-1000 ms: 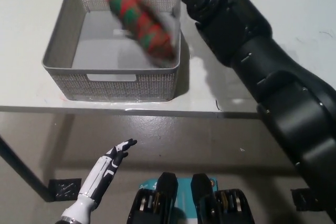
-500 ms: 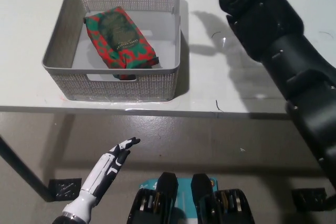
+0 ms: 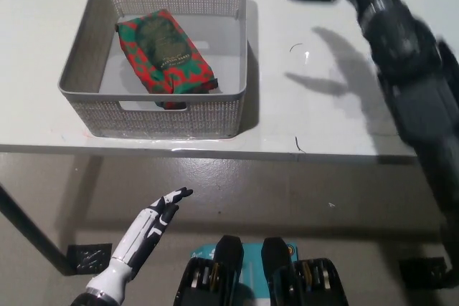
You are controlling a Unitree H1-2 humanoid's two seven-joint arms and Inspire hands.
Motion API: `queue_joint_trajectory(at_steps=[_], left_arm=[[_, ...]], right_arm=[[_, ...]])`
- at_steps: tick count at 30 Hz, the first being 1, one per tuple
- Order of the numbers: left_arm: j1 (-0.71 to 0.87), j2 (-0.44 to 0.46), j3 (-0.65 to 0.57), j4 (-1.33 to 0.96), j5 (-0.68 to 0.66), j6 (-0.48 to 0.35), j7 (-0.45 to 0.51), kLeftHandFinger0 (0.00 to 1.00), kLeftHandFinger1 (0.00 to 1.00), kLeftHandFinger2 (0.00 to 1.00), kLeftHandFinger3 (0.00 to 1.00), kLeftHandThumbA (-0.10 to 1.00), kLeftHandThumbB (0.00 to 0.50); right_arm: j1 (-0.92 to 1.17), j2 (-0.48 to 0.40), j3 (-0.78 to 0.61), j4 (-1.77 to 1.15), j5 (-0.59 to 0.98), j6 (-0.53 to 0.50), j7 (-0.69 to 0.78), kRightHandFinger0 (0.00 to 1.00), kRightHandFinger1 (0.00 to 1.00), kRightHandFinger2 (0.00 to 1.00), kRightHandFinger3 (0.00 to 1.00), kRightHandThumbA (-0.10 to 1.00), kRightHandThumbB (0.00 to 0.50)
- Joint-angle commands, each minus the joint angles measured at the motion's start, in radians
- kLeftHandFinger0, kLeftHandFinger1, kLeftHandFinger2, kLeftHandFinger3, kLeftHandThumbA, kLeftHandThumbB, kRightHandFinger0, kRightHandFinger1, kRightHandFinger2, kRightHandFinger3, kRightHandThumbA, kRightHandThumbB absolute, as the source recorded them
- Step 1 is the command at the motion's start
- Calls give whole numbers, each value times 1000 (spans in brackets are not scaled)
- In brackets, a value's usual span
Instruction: Use the right hand to pick up a bag of coffee beans on the right hand side and place it into a container on the left hand side
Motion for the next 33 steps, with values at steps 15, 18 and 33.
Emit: queue_joint_trajectory(at_steps=[15, 18, 33], left_arm=[[-58, 20, 27, 30, -13, -59, 4, 1000, 1000, 1000, 1000, 1000, 311], [-64, 18, 31, 33, -16, -63, 7, 1000, 1000, 1000, 1000, 1000, 313], [-55, 2, 44, 56, -21, -89, 24, 1000, 1000, 1000, 1000, 1000, 280]], right_arm=[[928, 129, -80, -698, 308, -486, -58, 1000, 1000, 1000, 1000, 1000, 388], [981, 148, -54, -590, 327, -537, -21, 1000, 1000, 1000, 1000, 1000, 335], [949, 148, -101, -353, 340, -580, 4, 1000, 1000, 1000, 1000, 1000, 306]])
